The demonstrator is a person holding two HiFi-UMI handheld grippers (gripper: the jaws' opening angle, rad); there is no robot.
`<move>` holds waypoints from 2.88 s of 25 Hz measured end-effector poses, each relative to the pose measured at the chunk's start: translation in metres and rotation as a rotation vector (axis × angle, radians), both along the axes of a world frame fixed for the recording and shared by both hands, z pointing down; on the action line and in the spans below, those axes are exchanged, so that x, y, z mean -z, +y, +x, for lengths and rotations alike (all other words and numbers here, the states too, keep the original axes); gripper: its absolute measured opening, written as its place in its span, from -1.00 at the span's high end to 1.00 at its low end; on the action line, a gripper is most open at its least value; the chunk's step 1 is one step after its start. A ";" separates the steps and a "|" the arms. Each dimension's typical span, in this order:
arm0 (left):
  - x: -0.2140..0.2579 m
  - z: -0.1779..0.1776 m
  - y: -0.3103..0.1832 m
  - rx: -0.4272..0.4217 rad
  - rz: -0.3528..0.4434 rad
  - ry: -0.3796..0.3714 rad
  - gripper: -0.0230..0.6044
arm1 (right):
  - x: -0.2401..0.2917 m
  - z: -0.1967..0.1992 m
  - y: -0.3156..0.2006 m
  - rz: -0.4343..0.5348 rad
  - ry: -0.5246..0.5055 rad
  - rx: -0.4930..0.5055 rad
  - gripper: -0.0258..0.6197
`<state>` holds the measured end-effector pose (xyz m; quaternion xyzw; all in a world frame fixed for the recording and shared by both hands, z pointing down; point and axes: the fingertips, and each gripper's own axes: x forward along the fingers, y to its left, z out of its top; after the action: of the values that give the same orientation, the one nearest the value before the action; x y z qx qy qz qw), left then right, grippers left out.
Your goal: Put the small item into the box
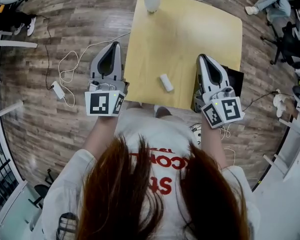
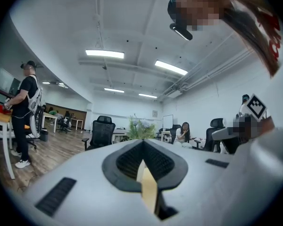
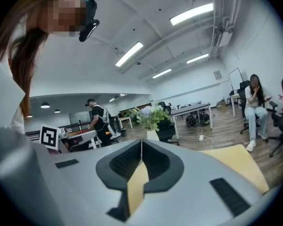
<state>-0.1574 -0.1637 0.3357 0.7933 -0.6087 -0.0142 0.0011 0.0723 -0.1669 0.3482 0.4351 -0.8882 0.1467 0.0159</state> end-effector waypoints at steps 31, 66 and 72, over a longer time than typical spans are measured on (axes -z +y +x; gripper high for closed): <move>-0.077 -0.025 0.043 -0.001 -0.192 -0.001 0.91 | -0.273 -0.079 0.092 -0.476 0.605 0.230 0.09; 0.029 0.000 -0.001 -0.032 0.070 -0.031 0.91 | 0.027 0.000 -0.019 0.202 0.109 -0.180 0.50; 0.029 0.051 -0.023 -0.178 0.058 -0.018 0.91 | 0.035 0.062 -0.003 0.185 0.065 -0.336 0.50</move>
<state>-0.1059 -0.1863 0.3071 0.8441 -0.5351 -0.0246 -0.0261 0.1344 -0.1702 0.3127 0.5813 -0.8118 0.0509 -0.0204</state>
